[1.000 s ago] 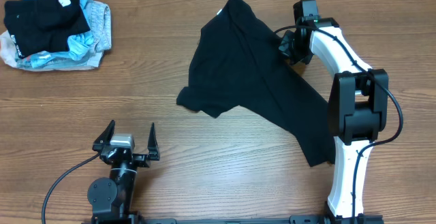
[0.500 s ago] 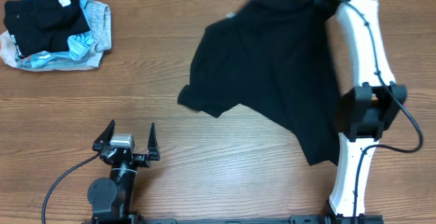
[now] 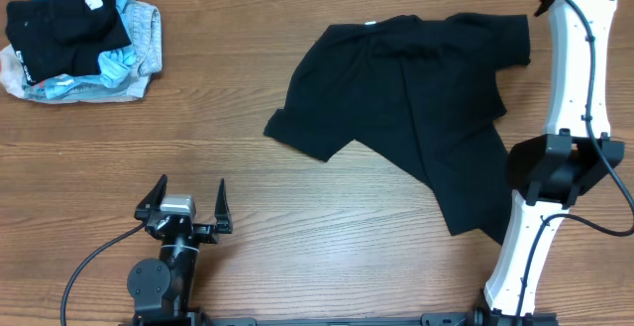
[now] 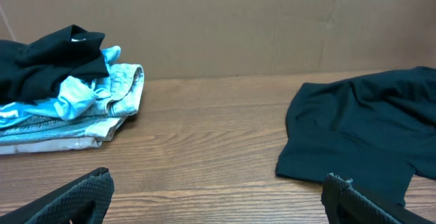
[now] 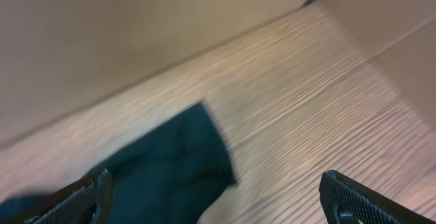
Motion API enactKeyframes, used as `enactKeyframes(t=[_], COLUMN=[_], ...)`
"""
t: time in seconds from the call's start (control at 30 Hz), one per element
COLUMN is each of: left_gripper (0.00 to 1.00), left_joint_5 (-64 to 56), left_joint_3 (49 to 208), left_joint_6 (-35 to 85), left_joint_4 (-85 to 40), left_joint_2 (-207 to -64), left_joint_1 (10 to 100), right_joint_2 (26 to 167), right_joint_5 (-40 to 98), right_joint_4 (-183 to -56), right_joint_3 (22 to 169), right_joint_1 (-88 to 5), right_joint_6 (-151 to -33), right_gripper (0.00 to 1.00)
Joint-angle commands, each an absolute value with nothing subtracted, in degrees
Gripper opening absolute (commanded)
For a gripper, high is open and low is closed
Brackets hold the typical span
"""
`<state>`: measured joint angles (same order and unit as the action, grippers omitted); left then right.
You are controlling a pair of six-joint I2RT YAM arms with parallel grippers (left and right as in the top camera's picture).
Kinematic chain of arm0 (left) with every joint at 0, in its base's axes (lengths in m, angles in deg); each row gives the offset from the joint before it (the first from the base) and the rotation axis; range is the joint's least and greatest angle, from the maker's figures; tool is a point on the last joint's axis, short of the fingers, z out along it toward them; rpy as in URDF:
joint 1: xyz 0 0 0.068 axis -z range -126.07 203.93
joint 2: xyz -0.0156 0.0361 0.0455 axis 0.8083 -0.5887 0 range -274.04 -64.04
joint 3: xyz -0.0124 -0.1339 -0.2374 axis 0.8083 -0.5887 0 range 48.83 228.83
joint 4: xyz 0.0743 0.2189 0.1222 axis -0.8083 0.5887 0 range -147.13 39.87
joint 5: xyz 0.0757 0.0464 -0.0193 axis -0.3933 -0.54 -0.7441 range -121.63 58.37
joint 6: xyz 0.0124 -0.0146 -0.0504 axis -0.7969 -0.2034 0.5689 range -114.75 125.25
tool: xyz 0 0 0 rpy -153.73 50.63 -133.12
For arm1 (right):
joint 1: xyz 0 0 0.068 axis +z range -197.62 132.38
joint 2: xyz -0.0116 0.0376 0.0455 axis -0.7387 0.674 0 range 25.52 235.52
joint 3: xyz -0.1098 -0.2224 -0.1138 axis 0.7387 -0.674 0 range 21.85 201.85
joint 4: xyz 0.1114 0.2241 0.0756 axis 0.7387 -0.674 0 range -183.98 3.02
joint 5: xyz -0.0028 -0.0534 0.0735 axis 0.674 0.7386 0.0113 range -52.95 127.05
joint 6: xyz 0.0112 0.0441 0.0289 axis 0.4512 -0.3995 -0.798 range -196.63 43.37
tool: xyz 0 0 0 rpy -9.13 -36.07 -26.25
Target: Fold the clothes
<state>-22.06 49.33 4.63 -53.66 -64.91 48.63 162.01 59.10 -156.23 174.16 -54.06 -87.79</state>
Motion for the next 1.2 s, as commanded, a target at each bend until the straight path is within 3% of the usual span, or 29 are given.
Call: enactKeyframes(t=[0.0, 0.23, 0.63, 1.17], left_gripper=[1.0, 1.0, 1.0, 1.0], left_joint_5=[-22.7, -22.7, -22.7, -22.7], left_joint_3=[49.1, 49.1, 49.1, 49.1], left_joint_6=[4.4, 4.4, 4.4, 4.4], left_joint_4=[-53.6, -53.5, -53.5, -53.5], left_joint_2=[-64.3, -64.3, -64.3, -64.3], left_joint_1=[48.3, 48.3, 48.3, 48.3], right_joint_2=[159.7, 153.9, 144.2, 136.0], right_joint_5=[52.3, 34.7, 34.4, 36.4], right_joint_4=[-158.9, -168.7, -184.1, -184.0], right_joint_3=[175.3, 175.3, 175.2, 171.2], right_joint_1=[-52.8, -52.5, -52.4, -40.2], right_joint_6=[-91.4, -91.9, -99.5, -100.9], right_gripper=[1.0, 1.0, 1.0, 1.0])
